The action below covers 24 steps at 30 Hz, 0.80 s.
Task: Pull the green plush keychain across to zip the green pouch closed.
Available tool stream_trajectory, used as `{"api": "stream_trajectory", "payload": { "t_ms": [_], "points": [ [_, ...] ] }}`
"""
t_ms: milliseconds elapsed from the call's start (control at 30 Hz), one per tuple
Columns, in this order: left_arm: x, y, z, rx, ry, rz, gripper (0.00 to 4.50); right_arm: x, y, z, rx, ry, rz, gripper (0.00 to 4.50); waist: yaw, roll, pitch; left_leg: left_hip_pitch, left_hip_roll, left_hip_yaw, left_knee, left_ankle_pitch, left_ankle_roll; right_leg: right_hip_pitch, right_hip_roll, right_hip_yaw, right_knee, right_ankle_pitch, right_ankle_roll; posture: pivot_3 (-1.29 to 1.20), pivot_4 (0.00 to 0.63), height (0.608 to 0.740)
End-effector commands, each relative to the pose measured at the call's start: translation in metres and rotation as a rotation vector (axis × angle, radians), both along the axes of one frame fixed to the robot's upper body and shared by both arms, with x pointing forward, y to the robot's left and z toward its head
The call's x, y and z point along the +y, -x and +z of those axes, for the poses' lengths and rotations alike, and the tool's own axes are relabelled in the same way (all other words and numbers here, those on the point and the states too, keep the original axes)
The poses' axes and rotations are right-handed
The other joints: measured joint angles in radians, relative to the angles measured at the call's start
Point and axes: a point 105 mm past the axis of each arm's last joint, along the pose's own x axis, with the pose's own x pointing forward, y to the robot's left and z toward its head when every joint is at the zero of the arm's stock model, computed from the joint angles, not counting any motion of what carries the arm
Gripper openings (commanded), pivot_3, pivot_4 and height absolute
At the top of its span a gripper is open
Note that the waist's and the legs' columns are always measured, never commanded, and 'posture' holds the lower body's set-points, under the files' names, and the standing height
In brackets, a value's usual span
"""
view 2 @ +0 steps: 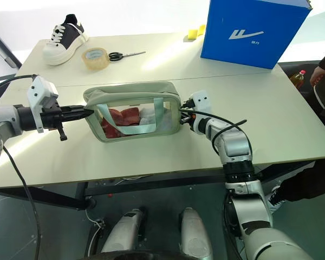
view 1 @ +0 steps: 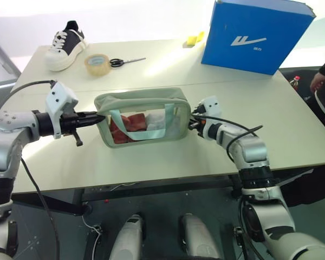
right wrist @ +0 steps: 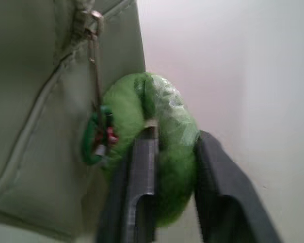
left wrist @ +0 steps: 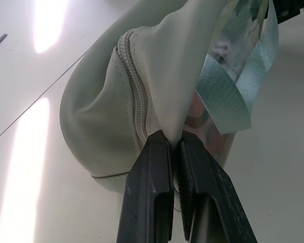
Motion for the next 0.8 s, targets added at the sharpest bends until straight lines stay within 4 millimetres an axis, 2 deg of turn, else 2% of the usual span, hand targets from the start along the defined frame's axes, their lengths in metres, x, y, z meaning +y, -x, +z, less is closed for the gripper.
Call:
{"api": "stream_trajectory", "payload": {
  "t_ms": [33,133,167,267,333,367,400,533,600,800],
  "points": [
    [0.006,0.001,0.002,-0.012,-0.029,0.019,0.0,-0.015,-0.005,0.041,-0.122,0.03,0.025,2.66,0.0,0.0,0.0,0.0,0.0,0.0,0.0,0.0,0.0,0.0,0.0,0.0,0.0,0.0,-0.001,0.0,0.15,0.74],
    [0.007,0.002,0.002,-0.017,-0.031,0.024,0.0,-0.044,-0.009,0.072,-0.2,0.121,0.03,4.24,0.0,0.001,0.0,0.0,0.0,0.0,0.0,0.0,0.0,0.0,0.0,0.0,0.0,-0.001,-0.001,0.0,0.15,0.74],
    [0.008,0.002,0.003,-0.019,-0.029,0.026,0.0,-0.051,-0.008,0.085,-0.224,0.136,0.055,4.45,0.0,0.001,0.001,0.0,0.0,0.0,0.0,0.0,0.0,0.0,0.0,0.0,0.0,-0.001,-0.001,0.0,0.15,0.74],
    [0.01,0.001,0.006,-0.033,-0.019,0.038,0.0,-0.061,0.003,0.123,-0.291,0.161,0.18,4.45,0.0,0.001,0.001,0.0,0.0,0.0,0.0,0.0,0.0,0.0,0.0,0.0,-0.001,-0.001,-0.001,0.0,0.15,0.74],
    [0.012,0.0,0.01,-0.047,-0.006,0.046,0.78,-0.058,0.021,0.143,-0.32,0.152,0.329,4.5,-0.001,0.001,0.001,0.0,0.0,0.0,0.0,0.0,0.0,0.0,0.0,0.0,-0.001,-0.001,-0.001,0.0,0.15,0.74],
    [0.013,-0.001,0.013,-0.053,0.006,0.048,1.09,-0.054,0.032,0.149,-0.32,0.143,0.412,4.5,-0.001,0.001,0.001,0.0,0.0,0.0,0.0,0.0,0.0,0.0,0.0,0.0,-0.001,-0.001,-0.001,0.0,0.15,0.74],
    [0.014,-0.001,0.017,-0.058,0.021,0.049,1.59,-0.049,0.043,0.153,-0.318,0.137,0.488,4.5,-0.001,0.001,0.001,0.0,0.0,0.0,0.0,0.0,0.001,0.0,0.0,0.0,-0.001,-0.001,-0.001,0.0,0.15,0.74],
    [0.016,0.003,0.042,-0.055,0.142,0.038,3.71,-0.031,0.066,0.157,-0.303,0.134,0.638,4.5,-0.002,0.001,0.001,-0.001,0.001,0.0,0.0,-0.001,0.001,-0.001,0.0,0.0,-0.001,-0.001,-0.001,0.0,0.15,0.74],
    [0.021,0.008,0.054,-0.044,0.188,0.037,4.49,-0.023,0.069,0.156,-0.311,0.135,0.661,4.5,-0.001,0.001,0.001,-0.001,0.001,0.0,0.0,-0.001,0.001,-0.001,0.0,0.0,-0.001,-0.001,-0.001,0.0,0.15,0.74],
    [0.044,0.014,0.075,-0.071,0.226,0.115,4.49,-0.019,0.072,0.154,-0.319,0.126,0.647,4.5,0.001,0.001,0.001,-0.002,0.0,0.0,0.0,-0.001,0.0,-0.001,-0.001,0.0,-0.002,-0.001,-0.001,0.0,0.15,0.74]
  ]
}}
